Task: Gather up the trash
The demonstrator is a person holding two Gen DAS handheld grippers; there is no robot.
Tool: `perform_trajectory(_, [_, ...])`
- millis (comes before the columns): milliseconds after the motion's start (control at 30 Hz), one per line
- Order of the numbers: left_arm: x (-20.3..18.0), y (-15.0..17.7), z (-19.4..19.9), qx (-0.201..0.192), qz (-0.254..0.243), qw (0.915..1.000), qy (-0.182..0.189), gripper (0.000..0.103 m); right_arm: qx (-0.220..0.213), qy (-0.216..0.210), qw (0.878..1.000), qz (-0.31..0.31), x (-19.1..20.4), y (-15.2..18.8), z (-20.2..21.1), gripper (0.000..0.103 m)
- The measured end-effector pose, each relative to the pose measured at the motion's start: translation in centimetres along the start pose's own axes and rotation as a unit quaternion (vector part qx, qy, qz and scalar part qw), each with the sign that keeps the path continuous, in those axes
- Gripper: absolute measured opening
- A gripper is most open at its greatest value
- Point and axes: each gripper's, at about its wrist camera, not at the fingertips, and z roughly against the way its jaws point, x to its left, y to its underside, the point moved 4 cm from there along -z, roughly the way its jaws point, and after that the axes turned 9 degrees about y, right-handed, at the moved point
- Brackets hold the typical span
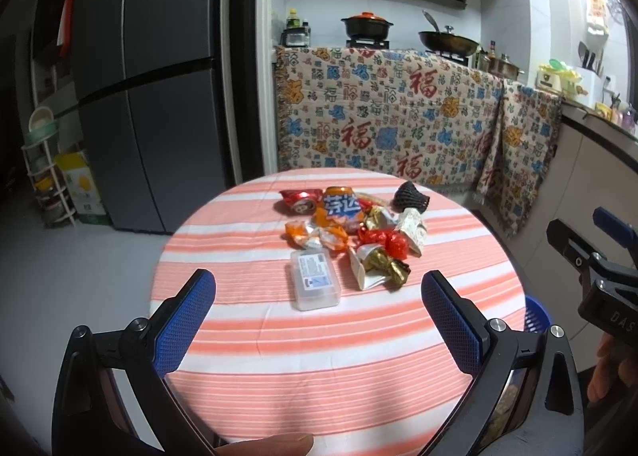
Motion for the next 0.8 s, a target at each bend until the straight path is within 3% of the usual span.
perform_trajectory(800, [0.5,1.4,-2.3,0.024,0.005,0.9997,-0.002,0.103,0.019,0.003,1.0,0.006,-0.1,1.0,-1.3,0.103])
